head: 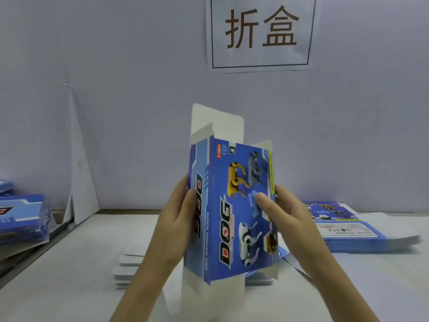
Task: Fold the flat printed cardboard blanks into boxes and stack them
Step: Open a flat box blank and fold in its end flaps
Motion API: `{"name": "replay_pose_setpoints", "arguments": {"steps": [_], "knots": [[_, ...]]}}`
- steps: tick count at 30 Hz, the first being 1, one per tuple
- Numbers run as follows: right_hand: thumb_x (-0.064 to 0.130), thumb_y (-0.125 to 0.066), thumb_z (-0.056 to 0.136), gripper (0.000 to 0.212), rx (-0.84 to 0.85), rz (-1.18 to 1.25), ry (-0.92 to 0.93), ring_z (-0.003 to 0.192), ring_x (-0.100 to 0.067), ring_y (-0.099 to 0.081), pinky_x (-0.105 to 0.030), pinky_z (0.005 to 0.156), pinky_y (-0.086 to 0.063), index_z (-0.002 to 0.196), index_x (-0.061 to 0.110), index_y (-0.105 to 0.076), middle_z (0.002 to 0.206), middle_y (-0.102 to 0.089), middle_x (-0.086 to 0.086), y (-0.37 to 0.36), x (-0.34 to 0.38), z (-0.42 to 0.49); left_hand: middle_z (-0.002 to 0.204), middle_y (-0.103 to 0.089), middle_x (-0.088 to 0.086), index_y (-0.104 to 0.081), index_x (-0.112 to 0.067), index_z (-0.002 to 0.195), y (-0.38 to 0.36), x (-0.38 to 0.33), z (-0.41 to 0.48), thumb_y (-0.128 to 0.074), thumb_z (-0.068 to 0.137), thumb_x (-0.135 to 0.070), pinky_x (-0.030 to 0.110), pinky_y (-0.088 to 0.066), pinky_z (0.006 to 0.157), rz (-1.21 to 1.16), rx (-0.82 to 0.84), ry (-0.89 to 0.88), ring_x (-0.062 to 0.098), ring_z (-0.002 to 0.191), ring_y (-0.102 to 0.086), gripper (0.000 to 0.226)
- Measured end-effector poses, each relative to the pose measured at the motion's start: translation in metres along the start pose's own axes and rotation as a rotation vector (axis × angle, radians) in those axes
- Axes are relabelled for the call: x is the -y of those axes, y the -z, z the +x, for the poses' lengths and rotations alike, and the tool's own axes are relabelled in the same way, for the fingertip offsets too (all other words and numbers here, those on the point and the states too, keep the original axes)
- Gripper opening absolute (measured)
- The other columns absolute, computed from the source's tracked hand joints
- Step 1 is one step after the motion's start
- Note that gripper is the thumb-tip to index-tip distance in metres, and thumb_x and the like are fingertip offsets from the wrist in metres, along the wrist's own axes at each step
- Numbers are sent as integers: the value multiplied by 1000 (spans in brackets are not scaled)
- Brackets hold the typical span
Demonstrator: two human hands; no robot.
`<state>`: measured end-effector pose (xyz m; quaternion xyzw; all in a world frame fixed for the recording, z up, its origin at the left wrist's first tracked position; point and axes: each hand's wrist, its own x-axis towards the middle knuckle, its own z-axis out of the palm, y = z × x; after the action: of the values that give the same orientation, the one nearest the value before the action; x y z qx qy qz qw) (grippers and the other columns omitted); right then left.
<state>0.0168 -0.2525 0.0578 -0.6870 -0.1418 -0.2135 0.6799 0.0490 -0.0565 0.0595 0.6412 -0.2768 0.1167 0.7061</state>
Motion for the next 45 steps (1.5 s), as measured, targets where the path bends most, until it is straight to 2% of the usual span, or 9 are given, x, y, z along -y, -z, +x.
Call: {"name": "replay_pose_setpoints", "arguments": {"steps": [3,8,12,17,20,28,33,40,45], "knots": [[32,-59,83,37,4,-43,120,93,-18,-71,-31,67,-59,121,27,-58,103,-73,3,-9,4,-2,107,-70,-7,-45,-41,128,-3,-6,-3,-63,72,-67,15,-54,63,-54,122,44,10,94,-70,64],[41,-54,94,25,-54,72,181,98,-9,-68,-18,73,-53,114,31,-66,106,-72,7,-6,16,-2,110,-68,-11,-42,-40,123,11,-13,-1,-82,54,-38,22,-56,70,41,125,-57,16,99,-69,80],[58,-38,90,42,54,348,88,87,-7,-68,-32,78,-55,97,39,-74,95,-73,10,12,31,-3,123,-58,-14,-34,-33,135,25,-18,-3,-89,53,-27,20,-51,84,229,179,-220,11,111,-59,98],[63,-61,68,53,178,496,-130,108,-15,-64,-49,104,-42,110,33,-72,119,-68,0,17,30,-4,125,-53,-16,-29,-33,139,27,-18,-3,-85,59,-30,14,-49,85,324,221,-226,9,116,-54,98],[69,-77,50,67,260,530,-217,105,-16,-62,-48,98,-43,106,33,-72,114,-69,1,12,29,-5,132,-51,-11,-29,-31,140,26,-18,-5,-85,62,-27,25,-52,91,328,249,-194,16,124,-51,96],[53,-81,52,70,223,614,-195,102,-30,-60,-67,94,-41,112,20,-67,109,-65,-14,15,28,-3,122,-54,-26,-34,-32,133,15,-21,-7,-82,58,-26,18,-53,85,384,246,-184,5,117,-55,89],[48,-81,53,68,237,618,-211,101,-31,-61,-58,81,-53,112,18,-66,109,-65,-15,19,29,-4,122,-57,-18,-36,-33,133,13,-20,-8,-87,60,-20,17,-53,81,390,275,-169,11,116,-57,89],[40,-46,82,42,179,548,-174,87,-24,-68,-45,71,-56,108,18,-71,100,-69,-12,27,29,0,121,-52,-26,-36,-53,126,12,-19,-9,-89,59,-15,7,-48,77,497,246,-241,6,115,-53,94],[0,-45,96,37,2,196,-133,76,-10,-70,-29,65,-56,122,21,-59,95,-72,-4,16,18,5,124,-50,-18,-40,-36,129,1,-20,-10,-88,62,-11,6,-44,82,610,237,-370,9,114,-51,87]]}}
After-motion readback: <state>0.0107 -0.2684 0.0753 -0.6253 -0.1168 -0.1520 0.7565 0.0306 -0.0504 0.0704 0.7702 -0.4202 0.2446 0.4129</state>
